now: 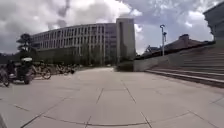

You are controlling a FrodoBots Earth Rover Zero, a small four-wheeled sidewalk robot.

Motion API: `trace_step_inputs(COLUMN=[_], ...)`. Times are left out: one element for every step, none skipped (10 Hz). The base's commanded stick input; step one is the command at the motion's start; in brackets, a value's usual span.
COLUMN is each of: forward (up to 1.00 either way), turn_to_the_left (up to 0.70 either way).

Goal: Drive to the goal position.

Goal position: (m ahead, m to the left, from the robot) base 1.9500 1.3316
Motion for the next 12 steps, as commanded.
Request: trace_step_inputs(forward=[1.00,1.00,1.00,1.00,1.00,1.00,1.00,1.00,1.00,1.00,1.00,1.00], turn_to_the_left=[0.00,0.00,0.00,-0.18,-0.13,0.00,0.00,0.00,0.00,0.00,0.00,-0.07])
